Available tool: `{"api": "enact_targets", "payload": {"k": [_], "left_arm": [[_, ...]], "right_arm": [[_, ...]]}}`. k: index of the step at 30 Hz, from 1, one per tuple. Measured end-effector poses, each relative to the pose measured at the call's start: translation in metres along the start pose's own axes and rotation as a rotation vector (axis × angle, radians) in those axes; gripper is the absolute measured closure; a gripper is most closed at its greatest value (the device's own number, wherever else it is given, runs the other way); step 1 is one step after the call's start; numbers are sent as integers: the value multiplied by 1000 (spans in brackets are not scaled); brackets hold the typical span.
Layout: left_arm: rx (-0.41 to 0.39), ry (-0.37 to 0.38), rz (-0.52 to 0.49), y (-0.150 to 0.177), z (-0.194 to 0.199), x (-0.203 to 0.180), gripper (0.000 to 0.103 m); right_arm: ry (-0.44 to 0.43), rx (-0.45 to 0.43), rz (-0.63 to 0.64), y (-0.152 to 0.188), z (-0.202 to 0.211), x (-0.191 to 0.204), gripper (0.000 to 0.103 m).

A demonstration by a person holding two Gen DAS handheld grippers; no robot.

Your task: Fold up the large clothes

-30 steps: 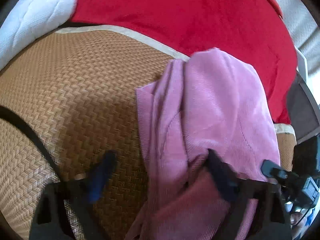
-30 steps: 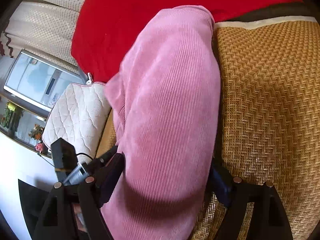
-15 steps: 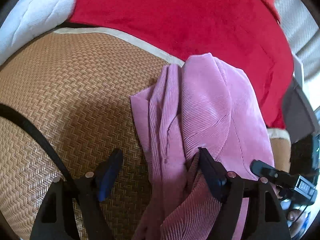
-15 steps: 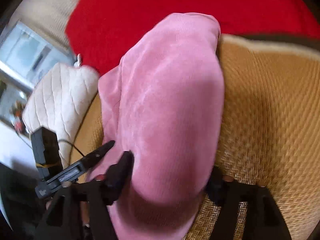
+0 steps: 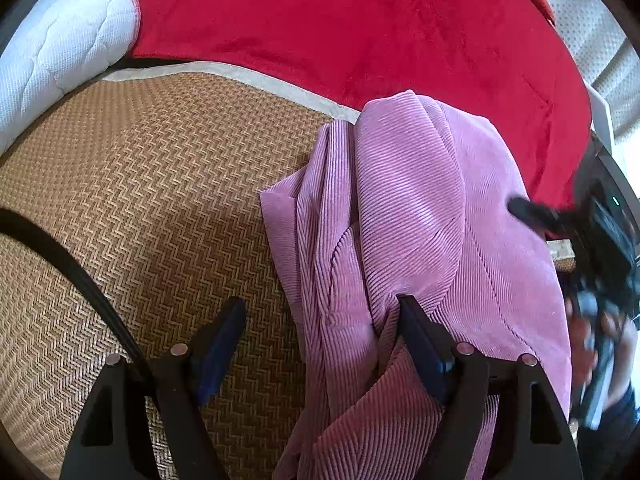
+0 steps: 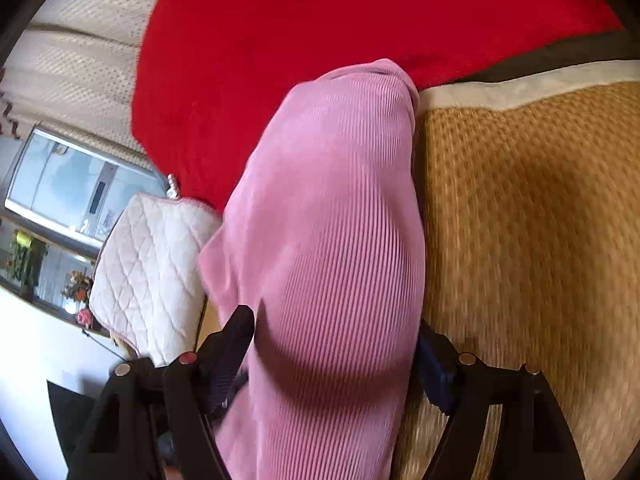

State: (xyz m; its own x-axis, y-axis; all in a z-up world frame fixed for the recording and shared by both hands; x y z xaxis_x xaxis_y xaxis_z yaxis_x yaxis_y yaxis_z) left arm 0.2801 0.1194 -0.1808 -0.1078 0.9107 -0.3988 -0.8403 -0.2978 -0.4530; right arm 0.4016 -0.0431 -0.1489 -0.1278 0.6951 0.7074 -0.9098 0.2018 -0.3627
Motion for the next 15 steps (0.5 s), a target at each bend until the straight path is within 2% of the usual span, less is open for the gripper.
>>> {"api": "enact_targets", "payload": {"k": [1,3,5,6,7,8,9,12,13,15], "left_arm": [[1,-2,2,0,0,0,24],[1,-3,0,-5,-2,-1,24],[8,3,7,-5,-3,-2,24],[11,6,6,-12,-15,-1,24],[9,10,6,-14,-14,-2,24],[0,15,7,-21,-18,-1,24],[-10,20,9,-29,-23,6,24],[-64,29,19,-43,-16,9,24],[-61,20,30,-46,-20,12,24],[1,16,29,-42,-40,12,24]], "right_arm": [[5,0,5,-7,-4,-2,25],[97,14,85,-10,-12,-3,54],[127,5,103,-8,-11,-1,55],[129,-8,103,-7,-8,0,54],[124,-19,95,-4,-6,3,49],[117,-27,74,0,-1,1,34],[91,-37,61,9,7,1,26],[62,-31,87,41,25,12,23],[58,-23,92,49,31,14,22],[51,28,122,71,28,18,21]]}}
Point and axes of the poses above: each gripper's, at about its wrist camera, not at the fingertips, and z roughly against the way its jaws point, x to its left, y to its underside, the point moved 10 cm from there along -z, roughly the way its jaws point, and after that the axes turned 4 degrees about z, right-handed, at the moved point
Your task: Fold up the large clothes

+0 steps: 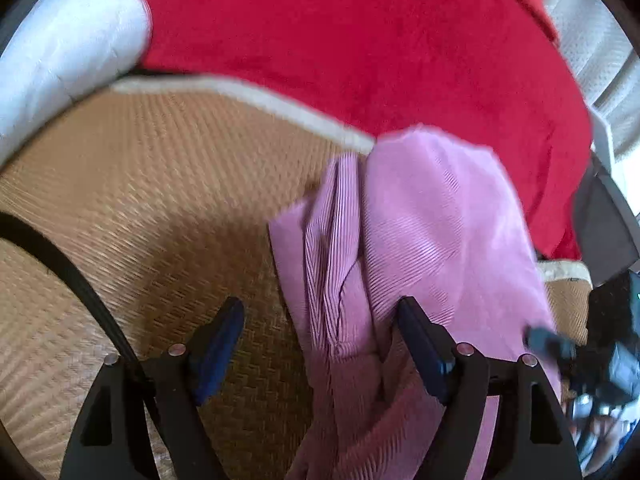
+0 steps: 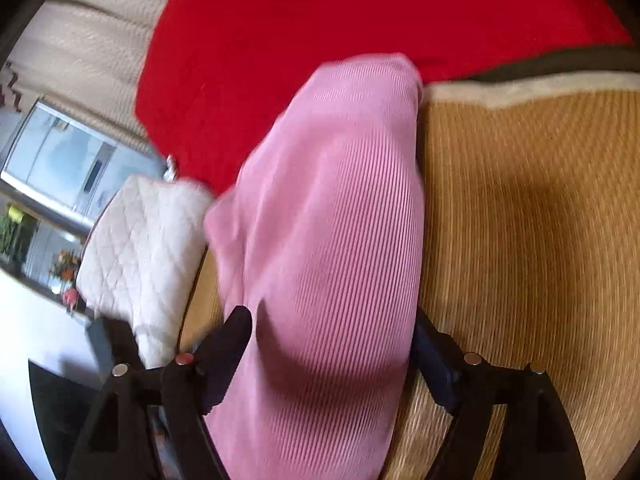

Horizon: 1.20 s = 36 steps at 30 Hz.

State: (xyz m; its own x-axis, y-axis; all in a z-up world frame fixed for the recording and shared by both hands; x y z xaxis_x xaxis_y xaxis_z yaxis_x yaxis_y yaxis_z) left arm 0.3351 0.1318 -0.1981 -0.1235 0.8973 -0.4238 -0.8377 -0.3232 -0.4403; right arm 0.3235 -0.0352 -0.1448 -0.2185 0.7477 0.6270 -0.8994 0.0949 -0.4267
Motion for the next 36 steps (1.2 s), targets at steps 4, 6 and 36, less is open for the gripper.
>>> {"api": "enact_targets", "payload": {"k": [4,6,36], "left_arm": [[25,62,-34,2,-15,-12,50],[15,82,-72,0,-11,-23,66],[-121,4,-238,10,4,-142,36]], "right_arm": [[30,51,41,6,-15,2,21],[84,51,106,5,-13,8,44],[239,-389,79,12,222,-96,31]]}}
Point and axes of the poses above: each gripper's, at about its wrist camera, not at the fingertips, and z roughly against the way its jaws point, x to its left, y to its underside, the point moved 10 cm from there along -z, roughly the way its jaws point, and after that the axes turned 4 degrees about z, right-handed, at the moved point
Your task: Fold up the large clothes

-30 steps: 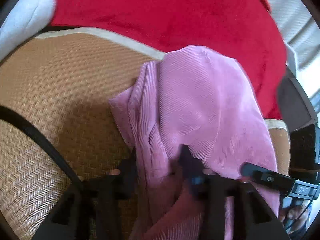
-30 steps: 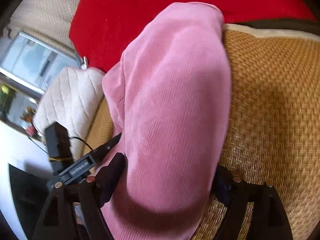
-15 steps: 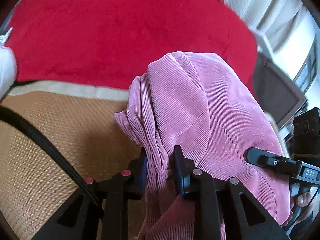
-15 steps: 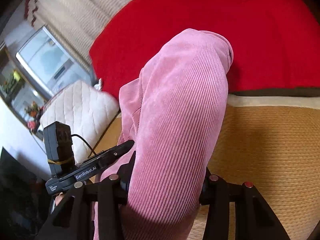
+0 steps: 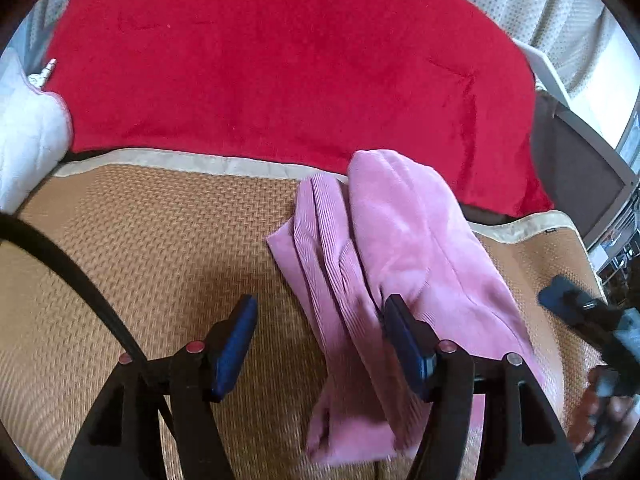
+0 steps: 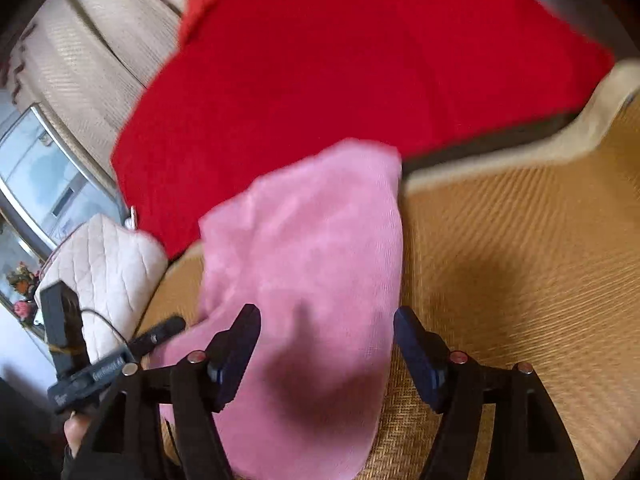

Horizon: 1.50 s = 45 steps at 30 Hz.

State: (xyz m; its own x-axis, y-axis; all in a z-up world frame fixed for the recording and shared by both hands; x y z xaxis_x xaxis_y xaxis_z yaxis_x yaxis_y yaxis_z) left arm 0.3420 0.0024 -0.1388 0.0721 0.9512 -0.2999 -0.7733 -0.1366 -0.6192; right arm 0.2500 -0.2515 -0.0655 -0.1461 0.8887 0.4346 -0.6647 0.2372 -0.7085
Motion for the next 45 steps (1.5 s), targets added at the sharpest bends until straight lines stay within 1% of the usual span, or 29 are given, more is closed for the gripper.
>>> {"api": "enact_targets", "payload": {"k": [2,3,4,5,6,7,8,9,12,14,16,17,19,20,21,22,23,24,25,26,27,29,33,35,37,39,42,44,45], "left_arm": [[-24,-11,-14,8,5,-6,36],[-30,-27,-29,16,14,-8,36],[-18,-71,-56,22,6,-5,36],[12,-108,-71,32,8,-10,36],[61,-147,-84,44,1,-9,36],[92,-158,-84,51,-8,-2,36],[104,-156,-65,56,-12,3,36],[92,-144,-37,56,-8,9,36],[39,-119,28,43,12,14,36],[-28,-106,34,31,32,9,35],[-70,-96,35,27,42,1,31],[-77,-90,25,28,39,-2,28],[-48,-138,-27,35,26,-4,28],[31,-206,-75,48,3,0,29],[96,-232,-82,60,-11,7,30],[112,-227,-62,62,-19,11,31],[91,-200,-13,61,-15,16,31],[72,-196,4,59,-9,19,31],[58,-200,4,56,-4,20,31],[44,-206,-5,54,4,20,31],[31,-205,-11,51,9,20,31],[12,-194,-9,50,27,20,31],[6,-170,-5,49,51,14,31],[0,-164,-10,47,55,10,30],[-7,-150,-10,44,57,8,30],[-14,-136,-12,41,62,-2,30],[-30,-121,-11,36,67,-12,30],[-47,-99,-10,36,63,-24,22],[-45,-94,-19,38,60,-28,21]], "right_arm": [[-74,-38,9,3,21,24,30],[-112,-41,2,8,23,33,27],[-165,-11,-33,19,16,42,26],[-207,35,-67,31,9,44,26],[-248,113,-102,51,-7,41,25],[-241,160,-98,69,-20,38,25],[-234,154,-86,72,-26,41,25],[-233,136,-70,73,-23,44,25],[-213,136,-57,66,-16,49,25],[-212,137,-50,64,-20,55,24],[-219,131,-52,69,-29,63,24],[-218,124,-52,74,-34,67,23],[-207,103,-39,82,-36,70,23],[-202,94,-35,83,-36,72,23],[-202,86,-43,83,-36,73,23],[-205,84,-56,82,-33,73,23],[-213,85,-68,82,-32,73,23],[-233,86,-82,82,-27,75,23],[-249,80,-87,81,-21,77,23],[-255,63,-78,80,-13,79,21],[-247,46,-63,80,-6,80,18],[-243,22,-47,77,4,84,18],[-263,-15,-42,65,23,95,18],[-303,-22,-48,51,31,101,17],[-338,-12,-82,31,34,100,15],[-368,1,-118,9,31,97,10],[-393,37,-164,-34,12,88,8],[-445,84,-212,-55,-9,86,7],[-453,113,-243,-66,-27,84,7]]}}
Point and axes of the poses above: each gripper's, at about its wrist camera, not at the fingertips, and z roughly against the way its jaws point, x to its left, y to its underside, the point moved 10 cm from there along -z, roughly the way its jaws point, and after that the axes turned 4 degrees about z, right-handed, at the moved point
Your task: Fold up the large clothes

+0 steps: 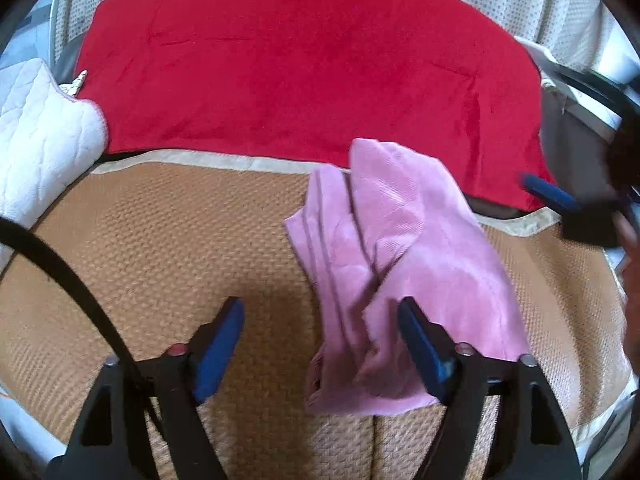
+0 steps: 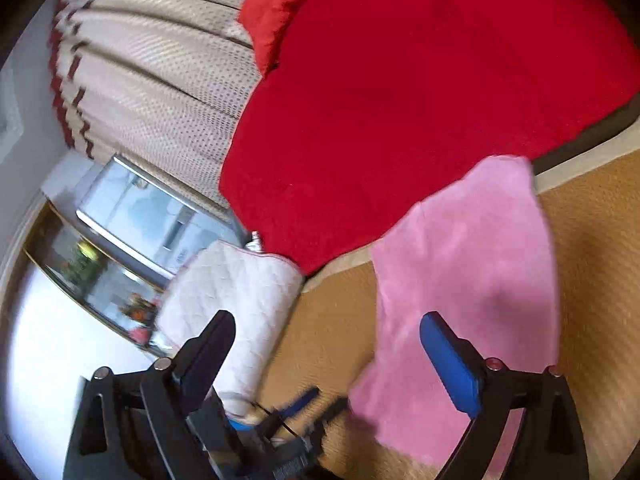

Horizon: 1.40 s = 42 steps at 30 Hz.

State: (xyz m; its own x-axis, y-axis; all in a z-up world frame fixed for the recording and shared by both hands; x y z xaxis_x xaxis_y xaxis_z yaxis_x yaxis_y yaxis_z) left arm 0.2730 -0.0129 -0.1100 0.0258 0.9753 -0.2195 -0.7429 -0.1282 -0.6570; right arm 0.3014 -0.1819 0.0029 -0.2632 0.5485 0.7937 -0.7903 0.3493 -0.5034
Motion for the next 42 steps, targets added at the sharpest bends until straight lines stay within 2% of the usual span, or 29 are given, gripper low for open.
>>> {"api": "enact_targets", "payload": {"k": [4,6,8,9,11,12,14,16,18,20,22,25,27,31,34,36,38,42], "left_arm": [[81,-34,-69,22,-32,-6,19],[80,-19,-42,27,-40,0,15],[81,-14,-26,27,-40,3,11],[83,-17,-29,27,-42,5,11],[78,-30,-48,26,-40,5,11],[78,-32,-53,26,-38,5,11],[78,-16,-52,26,-32,5,11],[68,-12,-34,23,-22,7,11],[42,-1,-13,18,-9,10,11],[13,-8,2,14,8,12,12],[-14,-3,1,11,23,13,12],[-57,-12,3,10,49,10,12],[-57,-9,15,9,48,10,12],[-41,1,5,4,28,6,11],[113,-119,-94,28,-18,13,11],[139,-121,-85,36,-27,21,11],[132,-80,-51,29,-18,24,11],[-7,-49,-16,-30,19,22,11]], "right_arm": [[0,135,-89,-25,-74,-26,6],[27,187,-106,-31,-116,-39,6],[12,243,-137,-29,-152,-47,7],[28,277,-165,-24,-171,-55,7],[159,353,-177,-5,-195,-78,7],[192,364,-151,0,-201,-80,7],[202,336,-120,-3,-196,-70,7],[173,289,-116,-7,-175,-52,7],[119,238,-81,-7,-142,-26,7],[109,172,-19,-5,-104,-4,7],[125,109,69,6,-62,19,7],[109,81,146,24,-22,44,6],[87,69,170,39,-3,54,5],[82,41,111,56,14,37,5],[4,46,-45,83,9,4,5],[10,96,-100,107,-6,-23,5],[4,81,-111,120,-11,-38,5],[-35,25,-95,112,-3,-34,5]]}}
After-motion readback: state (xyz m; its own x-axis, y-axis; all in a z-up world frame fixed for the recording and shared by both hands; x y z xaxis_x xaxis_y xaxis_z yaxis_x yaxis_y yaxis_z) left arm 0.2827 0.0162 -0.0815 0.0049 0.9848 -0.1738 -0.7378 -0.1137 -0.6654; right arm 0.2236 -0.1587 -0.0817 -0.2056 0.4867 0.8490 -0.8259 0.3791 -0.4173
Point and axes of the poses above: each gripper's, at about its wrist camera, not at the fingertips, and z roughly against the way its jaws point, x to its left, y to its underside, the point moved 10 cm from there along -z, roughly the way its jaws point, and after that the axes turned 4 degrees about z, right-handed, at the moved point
